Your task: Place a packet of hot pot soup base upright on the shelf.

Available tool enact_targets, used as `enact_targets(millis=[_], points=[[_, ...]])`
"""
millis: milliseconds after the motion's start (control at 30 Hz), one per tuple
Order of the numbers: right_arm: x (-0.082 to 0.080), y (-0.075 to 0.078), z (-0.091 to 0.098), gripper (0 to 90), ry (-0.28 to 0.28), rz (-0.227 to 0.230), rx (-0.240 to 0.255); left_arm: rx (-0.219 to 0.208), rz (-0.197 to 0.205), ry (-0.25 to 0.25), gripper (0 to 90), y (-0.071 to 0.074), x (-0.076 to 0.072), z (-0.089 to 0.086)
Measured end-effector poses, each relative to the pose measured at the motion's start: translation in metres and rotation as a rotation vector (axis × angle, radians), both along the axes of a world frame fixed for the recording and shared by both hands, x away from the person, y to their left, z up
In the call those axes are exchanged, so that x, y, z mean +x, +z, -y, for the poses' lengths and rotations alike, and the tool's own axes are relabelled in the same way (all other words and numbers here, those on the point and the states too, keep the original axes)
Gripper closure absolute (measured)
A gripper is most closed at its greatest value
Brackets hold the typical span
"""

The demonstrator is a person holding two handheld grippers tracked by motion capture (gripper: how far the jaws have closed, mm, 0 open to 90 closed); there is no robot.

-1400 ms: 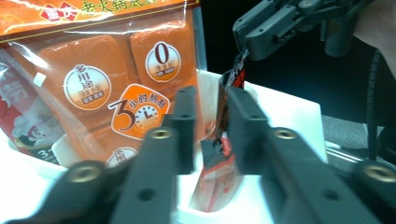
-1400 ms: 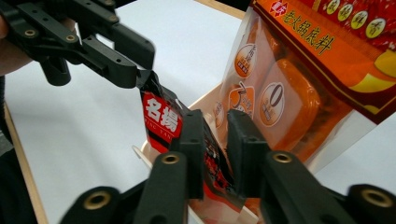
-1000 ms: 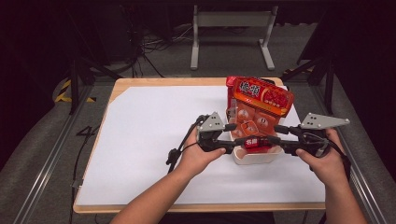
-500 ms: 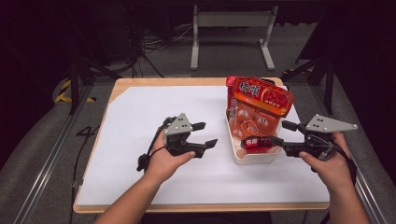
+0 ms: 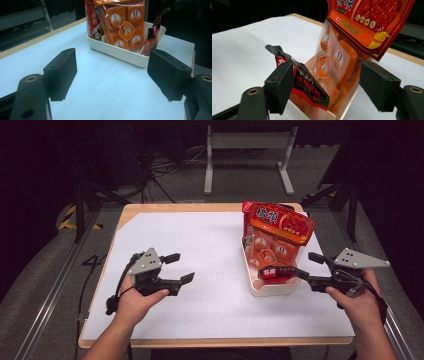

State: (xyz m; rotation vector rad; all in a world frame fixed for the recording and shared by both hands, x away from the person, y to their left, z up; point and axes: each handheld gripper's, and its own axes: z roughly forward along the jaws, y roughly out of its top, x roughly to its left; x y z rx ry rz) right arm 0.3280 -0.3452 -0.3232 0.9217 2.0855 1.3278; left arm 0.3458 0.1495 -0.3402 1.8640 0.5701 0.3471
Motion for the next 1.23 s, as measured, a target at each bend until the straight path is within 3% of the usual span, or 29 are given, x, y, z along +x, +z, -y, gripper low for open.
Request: enact_targets(millis=[300,500,567,667,767,933,1233], points=[[-0.005,-0.010,0.007,24.9,0.000,0.015,0.022,-0.013,0.012,0.091,21.9,-0.018,-0.010,-0.058],[-0.005,-0.018,0.011,23.3,-0.005,0.007,0.041,-0.022,-0.001,0.130,21.8,-0.030,-0.012,-0.076],[-0.004,-0.022,0.012,23.0,-0.009,0.003,0.045,-0.029,-0.017,0.138,21.7,-0.035,-0.011,-0.079],[-0.002,-0.029,0.014,22.9,-0.016,0.000,0.051,-0.053,-0.078,0.167,21.8,-0.042,-0.007,-0.084],[0.001,-0.035,0.016,22.9,-0.018,-0.021,0.084,-0.086,-0.111,0.174,20.7,-0.046,-0.003,-0.087],[0.003,-0.041,0.017,22.2,-0.025,-0.034,0.074,-0.057,-0.108,0.196,20.4,-0.053,0.000,-0.087],[0.001,-0.040,0.017,21.3,-0.019,0.000,0.064,-0.072,-0.078,0.222,19.7,-0.052,0.000,-0.090]])
